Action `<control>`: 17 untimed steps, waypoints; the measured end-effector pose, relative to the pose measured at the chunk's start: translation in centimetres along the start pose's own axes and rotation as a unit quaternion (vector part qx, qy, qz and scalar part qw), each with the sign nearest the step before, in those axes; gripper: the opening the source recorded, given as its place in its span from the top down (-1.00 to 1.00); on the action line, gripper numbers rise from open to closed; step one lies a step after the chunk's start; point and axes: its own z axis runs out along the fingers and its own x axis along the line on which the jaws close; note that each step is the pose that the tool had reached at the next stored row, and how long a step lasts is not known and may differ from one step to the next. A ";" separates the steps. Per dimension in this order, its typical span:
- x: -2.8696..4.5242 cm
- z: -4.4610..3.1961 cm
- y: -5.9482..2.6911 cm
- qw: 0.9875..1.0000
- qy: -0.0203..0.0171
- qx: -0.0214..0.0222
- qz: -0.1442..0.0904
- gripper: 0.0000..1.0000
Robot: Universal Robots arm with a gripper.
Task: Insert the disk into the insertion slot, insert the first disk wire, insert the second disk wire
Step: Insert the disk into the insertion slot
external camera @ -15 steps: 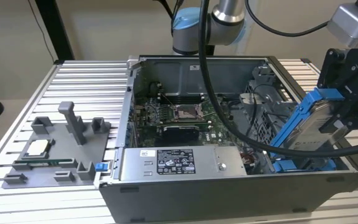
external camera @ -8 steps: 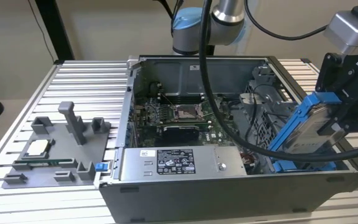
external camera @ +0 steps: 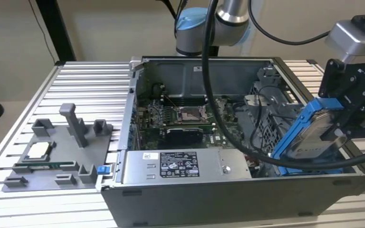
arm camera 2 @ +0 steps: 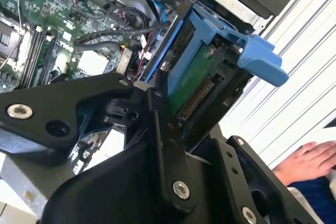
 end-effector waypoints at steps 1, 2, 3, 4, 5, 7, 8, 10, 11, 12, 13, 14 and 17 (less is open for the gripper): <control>0.03 0.18 0.00 1.000 0.000 0.000 0.000 1.00; 0.05 0.37 -0.01 1.000 0.000 0.000 0.000 1.00; 0.07 0.54 -0.01 1.000 0.000 0.000 0.001 1.00; 0.09 0.73 -0.01 1.000 0.000 0.000 0.001 1.00; 0.11 0.91 -0.02 1.000 0.000 0.000 0.001 1.00; 0.16 1.28 -0.02 1.000 0.000 0.000 0.001 1.00; 0.18 1.46 -0.03 1.000 0.000 0.000 0.001 1.00; 0.23 1.81 -0.03 1.000 0.000 0.000 0.002 1.00; 0.25 1.99 -0.04 1.000 0.000 0.000 0.002 1.00; 0.27 2.18 -0.04 1.000 0.000 0.000 0.002 1.00; 0.29 2.35 -0.04 1.000 0.000 0.000 0.002 1.00; 0.32 2.54 -0.05 1.000 0.000 0.000 0.002 1.00; 0.33 2.68 -0.05 1.000 0.000 0.000 0.002 1.00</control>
